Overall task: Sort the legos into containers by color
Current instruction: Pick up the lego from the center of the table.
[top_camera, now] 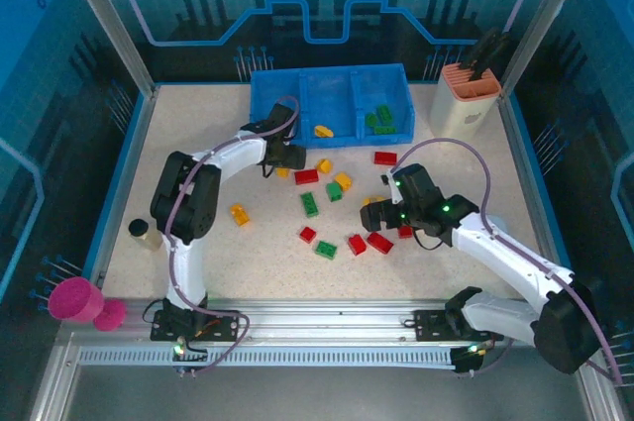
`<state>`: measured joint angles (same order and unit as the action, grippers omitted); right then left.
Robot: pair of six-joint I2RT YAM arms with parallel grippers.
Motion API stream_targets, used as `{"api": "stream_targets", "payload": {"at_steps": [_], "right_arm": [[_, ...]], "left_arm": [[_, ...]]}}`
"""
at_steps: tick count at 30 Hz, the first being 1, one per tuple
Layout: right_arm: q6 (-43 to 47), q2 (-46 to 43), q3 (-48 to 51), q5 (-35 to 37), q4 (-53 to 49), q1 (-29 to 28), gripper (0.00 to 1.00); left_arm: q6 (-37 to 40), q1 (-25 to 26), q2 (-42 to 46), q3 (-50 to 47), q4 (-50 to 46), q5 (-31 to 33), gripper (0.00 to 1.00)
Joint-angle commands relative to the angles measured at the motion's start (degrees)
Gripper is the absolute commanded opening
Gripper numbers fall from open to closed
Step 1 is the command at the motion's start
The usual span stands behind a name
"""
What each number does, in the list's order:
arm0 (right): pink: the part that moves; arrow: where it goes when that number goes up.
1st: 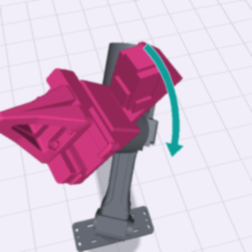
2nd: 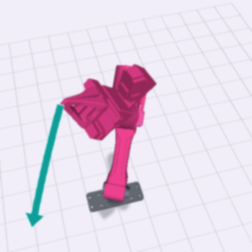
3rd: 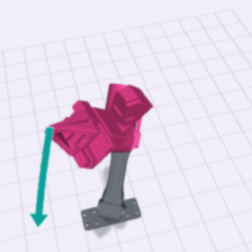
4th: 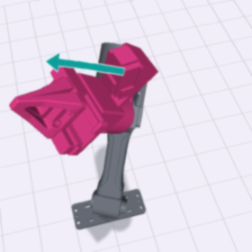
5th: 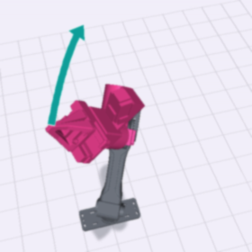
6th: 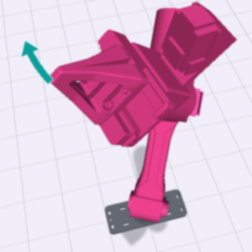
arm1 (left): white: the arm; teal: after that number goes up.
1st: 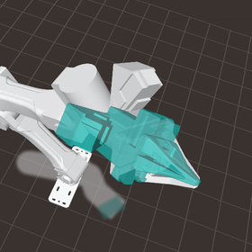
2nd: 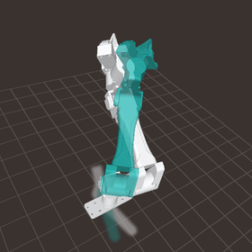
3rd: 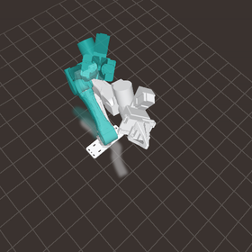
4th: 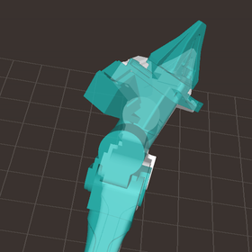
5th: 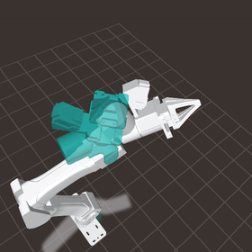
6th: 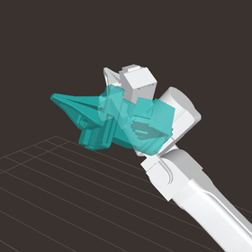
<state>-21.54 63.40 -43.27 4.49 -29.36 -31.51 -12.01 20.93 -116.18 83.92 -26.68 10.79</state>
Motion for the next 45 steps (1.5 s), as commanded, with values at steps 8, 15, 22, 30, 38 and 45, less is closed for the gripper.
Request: {"api": "stream_targets", "payload": {"at_steps": [8, 15, 22, 30, 38, 45], "right_arm": [[-0.2, -1.6, -3.8, 1.7, -5.2, -0.2, 1.00], [-0.2, 0.1, -4.5, 1.6, -4.2, 0.6, 1.00], [1.2, 3.1, -6.4, 0.0, -2.0, 1.7, 1.00], [3.6, 6.1, -8.3, -1.2, 0.2, 2.7, 1.00], [4.6, 13.4, -10.3, -5.1, 6.5, 3.0, 1.00], [2.7, 20.1, -11.1, -6.3, 11.2, 2.6, 1.00]], "left_arm": [[1.0, -0.8, -3.5, 0.9, -1.1, 1.2, 0.76], [0.2, -0.8, -3.8, -0.6, -1.0, -0.6, 0.65], [-0.6, -0.8, -3.3, -4.3, -0.3, -1.7, 0.56], [0.0, -0.8, -2.3, -7.0, 1.7, -1.8, 0.44], [0.1, -0.6, 3.7, -9.3, 0.0, -4.3, 0.27], [0.7, -0.5, 11.0, -8.9, -4.6, -5.5, 0.18]]}}
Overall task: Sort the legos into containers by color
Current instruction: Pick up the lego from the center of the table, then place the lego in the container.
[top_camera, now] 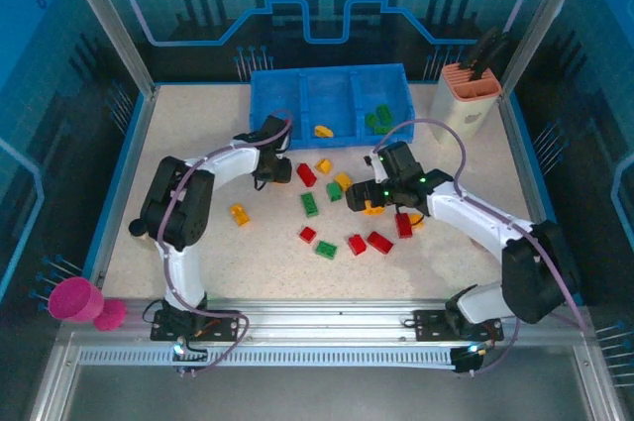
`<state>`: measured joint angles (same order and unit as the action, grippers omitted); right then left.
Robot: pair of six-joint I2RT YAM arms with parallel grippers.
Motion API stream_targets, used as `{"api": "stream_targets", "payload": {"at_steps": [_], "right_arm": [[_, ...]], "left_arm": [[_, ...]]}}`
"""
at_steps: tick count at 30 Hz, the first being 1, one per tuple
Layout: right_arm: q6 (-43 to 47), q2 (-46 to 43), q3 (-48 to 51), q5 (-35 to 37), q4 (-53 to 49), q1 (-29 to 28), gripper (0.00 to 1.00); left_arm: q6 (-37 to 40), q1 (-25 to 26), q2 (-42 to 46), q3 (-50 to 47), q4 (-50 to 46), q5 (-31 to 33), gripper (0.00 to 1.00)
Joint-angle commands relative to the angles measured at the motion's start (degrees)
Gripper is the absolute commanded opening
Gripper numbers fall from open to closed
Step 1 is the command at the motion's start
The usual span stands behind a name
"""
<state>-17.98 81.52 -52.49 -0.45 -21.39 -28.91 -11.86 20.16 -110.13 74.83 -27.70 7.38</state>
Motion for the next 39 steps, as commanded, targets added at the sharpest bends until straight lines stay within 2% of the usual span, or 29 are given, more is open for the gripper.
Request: {"api": "stream_targets", "payload": {"at_steps": [1, 5, 9, 13, 17, 24, 31, 39], "right_arm": [[-1.0, 3.3, -2.4, -1.5, 3.7, -0.2, 1.00], [-1.1, 8.6, -5.1, -1.9, 5.1, -2.3, 1.00], [-1.5, 13.6, -8.2, -1.5, 5.7, -4.7, 0.98], [-2.2, 18.2, -11.3, -0.6, 5.3, -6.2, 0.93], [-2.0, 22.5, -14.3, 1.3, 3.7, -7.8, 0.83], [-1.4, 27.9, -19.0, 4.9, 1.1, -9.7, 0.80], [-0.5, 31.5, -23.2, 6.9, -2.6, -10.1, 0.76], [-0.2, 34.4, -25.3, 7.1, -4.3, -10.1, 0.68]], "left_arm": [[0.6, 0.4, 5.9, 0.9, -4.7, -2.2, 0.18], [0.8, 1.9, 9.1, 5.2, -6.4, -2.9, 0.18], [2.2, 3.7, 7.6, 11.6, -5.0, -2.0, 0.18], [2.7, 4.1, 1.5, 20.6, -3.6, -3.1, 0.18], [3.8, 4.4, -6.5, 31.9, -3.9, -3.8, 0.18], [3.9, 4.5, -21.2, 48.0, -6.2, -3.9, 0.18], [3.3, 4.5, -29.2, 56.1, -7.8, -4.9, 0.19], [3.9, 4.8, -35.9, 66.3, -12.1, -5.3, 0.28]]}}
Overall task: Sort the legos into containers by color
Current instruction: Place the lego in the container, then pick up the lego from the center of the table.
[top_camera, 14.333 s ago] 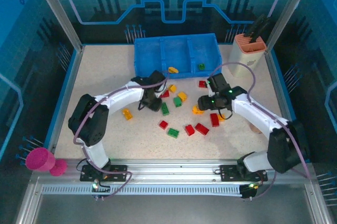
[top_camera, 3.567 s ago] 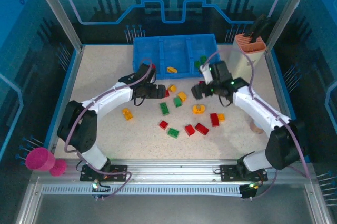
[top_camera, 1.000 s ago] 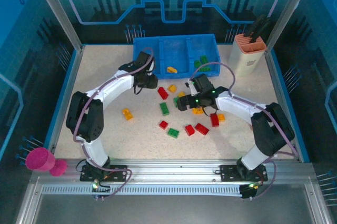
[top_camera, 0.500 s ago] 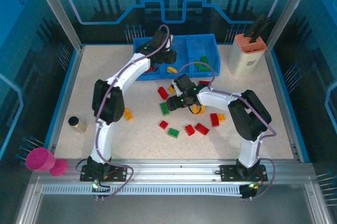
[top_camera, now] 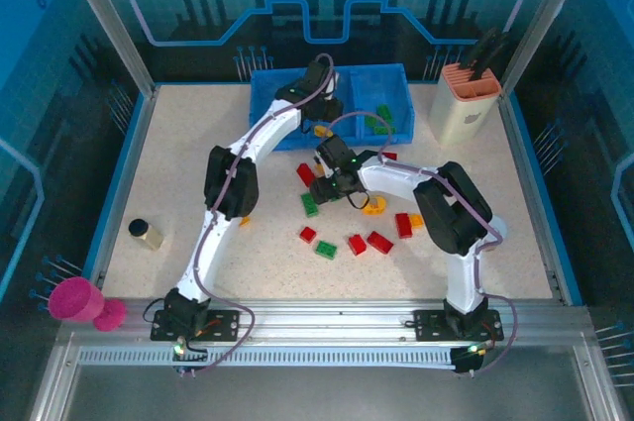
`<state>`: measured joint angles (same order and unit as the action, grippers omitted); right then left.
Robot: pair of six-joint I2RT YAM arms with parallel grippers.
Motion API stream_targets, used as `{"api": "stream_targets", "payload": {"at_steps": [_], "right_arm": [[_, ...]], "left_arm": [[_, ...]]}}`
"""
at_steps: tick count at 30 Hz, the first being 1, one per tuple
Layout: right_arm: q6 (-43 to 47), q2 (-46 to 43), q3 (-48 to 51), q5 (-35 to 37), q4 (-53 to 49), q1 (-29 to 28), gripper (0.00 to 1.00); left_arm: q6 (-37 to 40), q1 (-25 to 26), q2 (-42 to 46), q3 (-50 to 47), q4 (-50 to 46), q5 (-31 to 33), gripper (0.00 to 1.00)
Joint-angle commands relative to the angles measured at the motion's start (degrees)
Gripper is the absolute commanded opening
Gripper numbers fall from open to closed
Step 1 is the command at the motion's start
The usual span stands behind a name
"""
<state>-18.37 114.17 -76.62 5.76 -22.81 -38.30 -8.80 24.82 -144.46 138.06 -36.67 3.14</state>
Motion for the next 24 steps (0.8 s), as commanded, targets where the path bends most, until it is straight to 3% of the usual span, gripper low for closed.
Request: {"api": "stream_targets", "payload": {"at_steps": [1, 6, 14, 19, 24], "right_arm": [[0.2, 1.9, -1.2, 0.9, -2.9, -0.7, 0.67], [0.4, 2.4, -0.9, 1.4, -2.7, -0.7, 0.61], [0.5, 3.7, -2.0, 0.9, -2.7, -0.1, 0.54], [1.4, 3.1, -2.7, -0.4, -3.3, 0.2, 0.45], [2.3, -0.3, -1.1, -0.9, -3.6, 0.5, 0.38]], "left_arm": [[0.8, 0.2, -1.8, 3.0, -3.0, -1.1, 0.29], [0.3, 0.3, -2.6, 3.1, -2.5, -1.2, 0.33], [0.3, 0.9, -3.0, 3.0, -2.8, -1.4, 0.50], [0.3, 0.9, -0.4, 2.9, -2.4, -1.2, 0.61], [0.1, 0.8, 4.1, 3.6, -1.9, -2.2, 0.65]]}}
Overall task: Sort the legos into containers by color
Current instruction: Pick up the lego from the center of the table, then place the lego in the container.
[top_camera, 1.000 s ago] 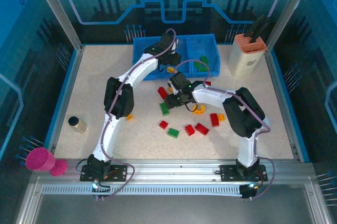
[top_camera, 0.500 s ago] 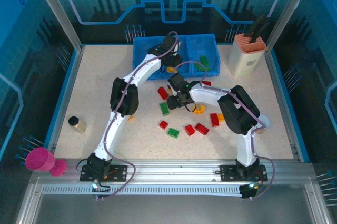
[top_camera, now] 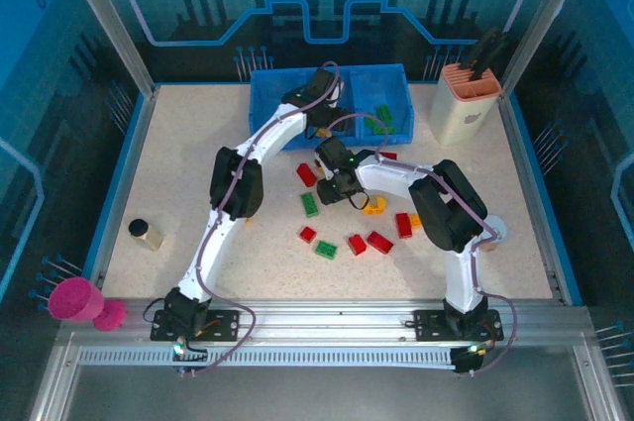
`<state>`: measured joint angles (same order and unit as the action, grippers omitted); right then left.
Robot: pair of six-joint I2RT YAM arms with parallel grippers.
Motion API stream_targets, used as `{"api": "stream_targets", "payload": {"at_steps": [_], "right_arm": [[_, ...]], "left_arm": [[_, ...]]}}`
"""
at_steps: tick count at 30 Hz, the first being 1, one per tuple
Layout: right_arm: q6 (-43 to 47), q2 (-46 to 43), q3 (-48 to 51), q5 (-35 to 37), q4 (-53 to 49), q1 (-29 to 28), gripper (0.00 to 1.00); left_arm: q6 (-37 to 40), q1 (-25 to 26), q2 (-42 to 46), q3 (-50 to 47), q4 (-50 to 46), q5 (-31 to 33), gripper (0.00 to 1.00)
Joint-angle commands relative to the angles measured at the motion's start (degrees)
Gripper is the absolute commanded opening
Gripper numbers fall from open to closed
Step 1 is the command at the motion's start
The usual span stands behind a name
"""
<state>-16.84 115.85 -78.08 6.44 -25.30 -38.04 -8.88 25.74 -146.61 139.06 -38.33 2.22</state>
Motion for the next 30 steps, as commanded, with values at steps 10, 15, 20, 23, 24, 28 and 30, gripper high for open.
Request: {"api": "stream_targets", "payload": {"at_steps": [10, 15, 20, 23, 24, 28, 30], "right_arm": [[4.4, -13.1, 0.5, 0.5, -8.7, 2.7, 0.32], [6.0, -15.3, -4.0, 1.2, -9.1, 10.2, 0.32], [7.7, -9.8, -12.2, 0.5, -8.6, 17.9, 0.31], [8.5, -3.8, -19.1, 0.2, -8.7, 20.7, 0.30], [8.6, -1.3, -21.8, 0.5, -9.0, 21.5, 0.31], [8.7, 8.9, -34.0, 2.3, -11.3, 23.4, 0.31], [8.7, 13.5, -39.7, 2.4, -12.7, 24.2, 0.31]], "left_arm": [[1.5, -2.3, 20.5, 0.6, -0.7, -6.2, 0.79], [3.0, -5.1, 29.2, -8.0, 1.2, -7.3, 0.87], [4.8, -8.5, 39.9, -23.4, 6.2, -6.9, 0.93], [7.5, -9.5, 44.6, -29.6, 8.8, -0.8, 0.99], [7.5, -10.1, 45.3, -29.7, 7.4, -0.3, 0.99], [5.2, -13.2, 49.5, -34.8, 4.5, -1.5, 0.99], [6.6, -13.8, 52.7, -38.4, 3.8, 0.0, 0.99]]}}
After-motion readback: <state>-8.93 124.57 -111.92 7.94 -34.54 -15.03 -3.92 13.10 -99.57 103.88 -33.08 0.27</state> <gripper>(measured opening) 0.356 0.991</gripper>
